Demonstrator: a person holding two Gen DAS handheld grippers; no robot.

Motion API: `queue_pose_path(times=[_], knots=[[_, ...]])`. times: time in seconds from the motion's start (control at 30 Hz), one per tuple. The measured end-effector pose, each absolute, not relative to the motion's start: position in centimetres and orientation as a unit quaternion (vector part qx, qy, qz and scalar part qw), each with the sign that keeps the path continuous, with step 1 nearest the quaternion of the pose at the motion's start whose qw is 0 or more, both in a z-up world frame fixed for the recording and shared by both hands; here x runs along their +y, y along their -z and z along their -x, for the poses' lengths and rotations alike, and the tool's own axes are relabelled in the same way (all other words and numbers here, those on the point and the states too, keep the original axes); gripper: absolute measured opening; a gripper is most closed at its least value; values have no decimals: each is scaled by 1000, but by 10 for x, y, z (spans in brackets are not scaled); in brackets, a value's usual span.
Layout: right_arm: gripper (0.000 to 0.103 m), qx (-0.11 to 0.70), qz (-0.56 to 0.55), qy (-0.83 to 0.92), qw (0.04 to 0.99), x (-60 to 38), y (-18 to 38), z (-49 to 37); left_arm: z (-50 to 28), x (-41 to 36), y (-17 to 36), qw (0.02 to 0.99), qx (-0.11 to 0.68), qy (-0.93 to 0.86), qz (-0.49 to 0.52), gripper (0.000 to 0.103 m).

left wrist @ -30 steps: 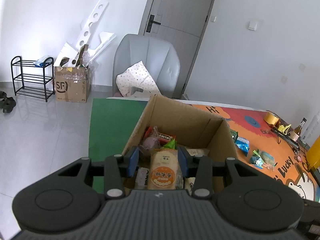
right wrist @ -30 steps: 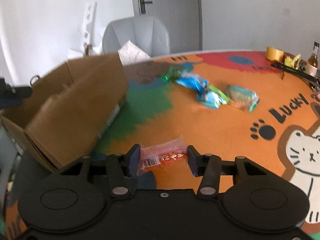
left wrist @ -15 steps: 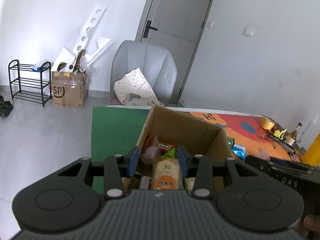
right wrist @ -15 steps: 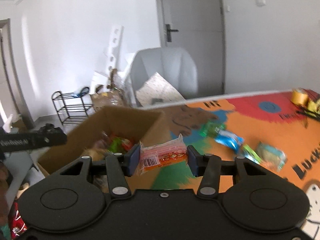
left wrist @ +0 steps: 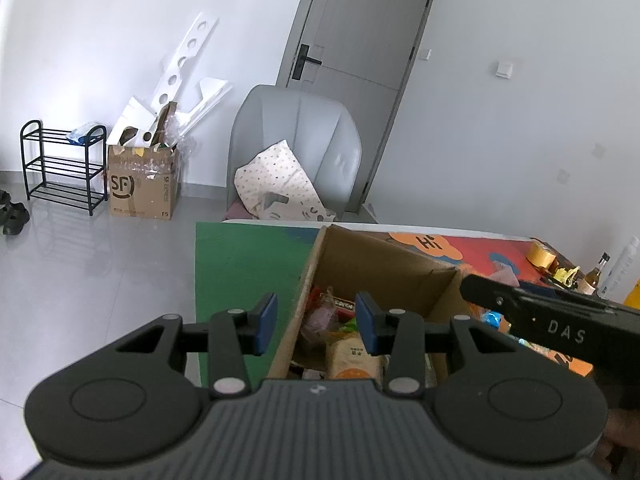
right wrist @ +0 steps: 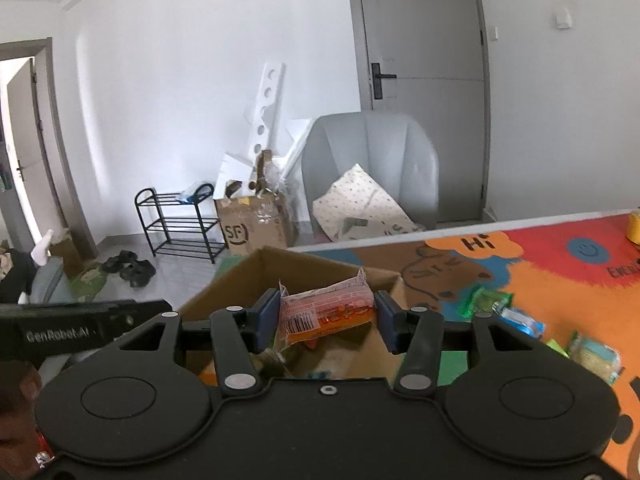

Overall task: Organize snacks
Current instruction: 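Carry the red packet over the box and open right tool while left opens to release the cake, then move both tools back toward the remaining snacks on the mat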

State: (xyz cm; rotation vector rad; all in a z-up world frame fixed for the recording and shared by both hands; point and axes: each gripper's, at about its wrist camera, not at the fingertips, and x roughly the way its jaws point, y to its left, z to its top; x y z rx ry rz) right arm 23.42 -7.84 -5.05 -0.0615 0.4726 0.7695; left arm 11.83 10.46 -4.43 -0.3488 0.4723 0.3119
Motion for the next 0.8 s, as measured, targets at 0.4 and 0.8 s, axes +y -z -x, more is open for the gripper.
queue_pose_path(times=[0.4, 0.8], knots=[[103, 214, -19, -301, 929, -110, 59, -237, -122, 93, 43, 948, 236, -137, 165, 50], [103, 244, -44, -250, 936, -161, 80, -234, -130, 56, 41, 955, 231, -129, 131, 81]])
